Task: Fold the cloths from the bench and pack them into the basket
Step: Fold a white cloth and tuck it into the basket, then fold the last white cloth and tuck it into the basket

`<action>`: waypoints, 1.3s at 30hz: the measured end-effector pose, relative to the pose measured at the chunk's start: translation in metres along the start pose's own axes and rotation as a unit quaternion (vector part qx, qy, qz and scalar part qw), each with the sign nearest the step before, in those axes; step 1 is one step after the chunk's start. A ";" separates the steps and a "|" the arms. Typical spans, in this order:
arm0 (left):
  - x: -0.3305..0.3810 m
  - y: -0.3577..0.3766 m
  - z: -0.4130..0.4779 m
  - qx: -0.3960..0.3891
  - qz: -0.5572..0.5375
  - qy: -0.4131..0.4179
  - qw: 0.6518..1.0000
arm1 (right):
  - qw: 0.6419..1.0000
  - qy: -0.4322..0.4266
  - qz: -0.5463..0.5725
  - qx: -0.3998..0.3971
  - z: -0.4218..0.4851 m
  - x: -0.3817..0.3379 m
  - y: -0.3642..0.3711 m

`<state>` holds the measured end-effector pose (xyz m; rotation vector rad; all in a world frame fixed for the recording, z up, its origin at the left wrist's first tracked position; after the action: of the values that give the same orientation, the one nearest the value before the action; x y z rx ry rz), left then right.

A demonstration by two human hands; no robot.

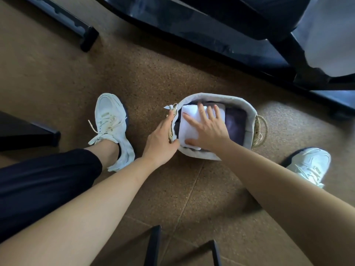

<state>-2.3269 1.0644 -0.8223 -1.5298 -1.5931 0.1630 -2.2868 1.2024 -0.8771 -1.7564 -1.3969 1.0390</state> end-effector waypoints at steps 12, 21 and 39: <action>0.005 -0.004 -0.002 -0.038 -0.001 0.000 0.999 | 1.000 0.000 0.027 0.002 -0.004 0.002 -0.014; 0.028 -0.024 -0.016 -0.093 0.026 0.015 0.995 | 0.991 0.057 0.115 -0.033 -0.079 0.021 -0.040; 0.228 -0.114 -0.095 -0.062 -0.066 0.133 0.987 | 0.763 0.277 0.435 0.389 -0.312 0.116 -0.336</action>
<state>-2.3115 1.1889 -0.5808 -1.4650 -1.5060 -0.2100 -2.1509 1.3828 -0.4613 -1.7674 0.3152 1.1360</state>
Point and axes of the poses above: each hand's wrist, its own z-axis towards the middle knuckle, its own y-axis out of the palm, x = y × z, the point moved 10 cm from there along z, towards the middle knuckle, and after that the axes turned 10 degrees about z, right-handed, at the moved point
